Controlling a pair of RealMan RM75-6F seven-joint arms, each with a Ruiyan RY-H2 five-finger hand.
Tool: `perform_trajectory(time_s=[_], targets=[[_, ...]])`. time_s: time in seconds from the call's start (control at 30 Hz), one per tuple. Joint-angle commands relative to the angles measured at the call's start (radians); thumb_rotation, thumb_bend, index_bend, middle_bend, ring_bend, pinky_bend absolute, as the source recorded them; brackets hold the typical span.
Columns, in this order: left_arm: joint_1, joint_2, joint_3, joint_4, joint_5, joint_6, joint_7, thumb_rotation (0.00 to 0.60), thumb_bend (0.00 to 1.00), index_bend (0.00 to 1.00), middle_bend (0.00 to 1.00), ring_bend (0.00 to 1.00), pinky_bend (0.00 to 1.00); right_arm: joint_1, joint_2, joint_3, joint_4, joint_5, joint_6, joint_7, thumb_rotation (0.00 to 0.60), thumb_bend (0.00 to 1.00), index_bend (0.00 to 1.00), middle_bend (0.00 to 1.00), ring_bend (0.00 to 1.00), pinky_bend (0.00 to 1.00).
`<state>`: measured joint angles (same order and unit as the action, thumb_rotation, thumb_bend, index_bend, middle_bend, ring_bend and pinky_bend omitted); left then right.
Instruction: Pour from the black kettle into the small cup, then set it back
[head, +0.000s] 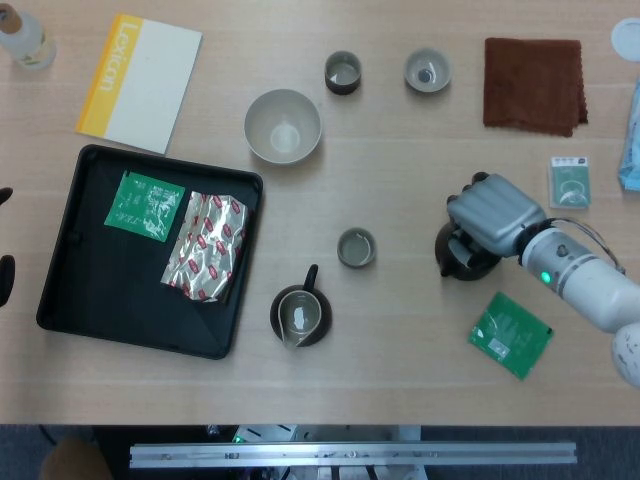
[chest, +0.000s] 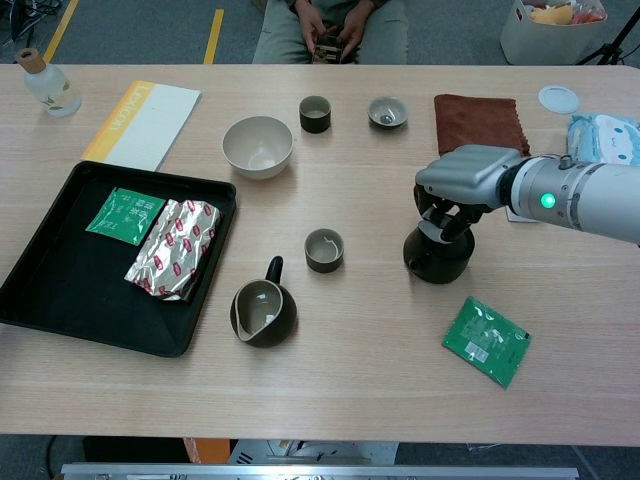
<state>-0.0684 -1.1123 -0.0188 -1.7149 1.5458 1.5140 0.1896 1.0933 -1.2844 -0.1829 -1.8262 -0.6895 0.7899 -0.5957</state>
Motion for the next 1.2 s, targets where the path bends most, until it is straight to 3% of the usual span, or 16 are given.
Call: perform_trajectory(time_s=[0.03, 0.13, 0.33, 0.57, 0.97, 1.2], targets=[[0.000, 0.000, 0.000, 0.001, -0.001, 0.001, -0.001, 0.600, 0.43, 0.15, 0.24, 0.19, 0.17, 0.000, -0.003, 0.000, -0.001, 0.006, 0.003, -0.005, 0.462, 0.27, 0.44, 0.34, 0.29, 0.18], [0.001, -0.001, 0.000, 0.003, -0.001, 0.001, -0.003, 0.600, 0.43, 0.15, 0.24, 0.19, 0.17, 0.001, -0.004, 0.001, -0.001, 0.012, 0.004, -0.009, 0.457, 0.17, 0.43, 0.34, 0.28, 0.17], [0.000, -0.002, -0.001, 0.005, -0.002, 0.001, -0.004, 0.600, 0.43, 0.15, 0.24, 0.19, 0.17, 0.002, 0.000, 0.005, -0.008, 0.009, 0.023, -0.026, 0.447, 0.07, 0.39, 0.31, 0.25, 0.15], [-0.002, -0.002, -0.002, 0.007, 0.001, 0.002, -0.004, 0.600, 0.43, 0.15, 0.24, 0.19, 0.17, -0.009, -0.002, 0.000, -0.013, -0.009, 0.076, -0.068, 0.447, 0.07, 0.33, 0.27, 0.22, 0.14], [-0.009, 0.005, -0.011, 0.003, 0.004, 0.006, -0.009, 0.600, 0.43, 0.15, 0.24, 0.19, 0.17, -0.102, -0.018, 0.025, -0.004, -0.125, 0.281, -0.123, 0.455, 0.09, 0.30, 0.22, 0.16, 0.12], [-0.017, 0.005, -0.019, 0.005, 0.000, -0.001, -0.020, 0.600, 0.43, 0.15, 0.24, 0.19, 0.17, -0.210, 0.050, 0.042, -0.052, -0.233, 0.421, -0.052, 0.560, 0.10, 0.30, 0.23, 0.16, 0.12]])
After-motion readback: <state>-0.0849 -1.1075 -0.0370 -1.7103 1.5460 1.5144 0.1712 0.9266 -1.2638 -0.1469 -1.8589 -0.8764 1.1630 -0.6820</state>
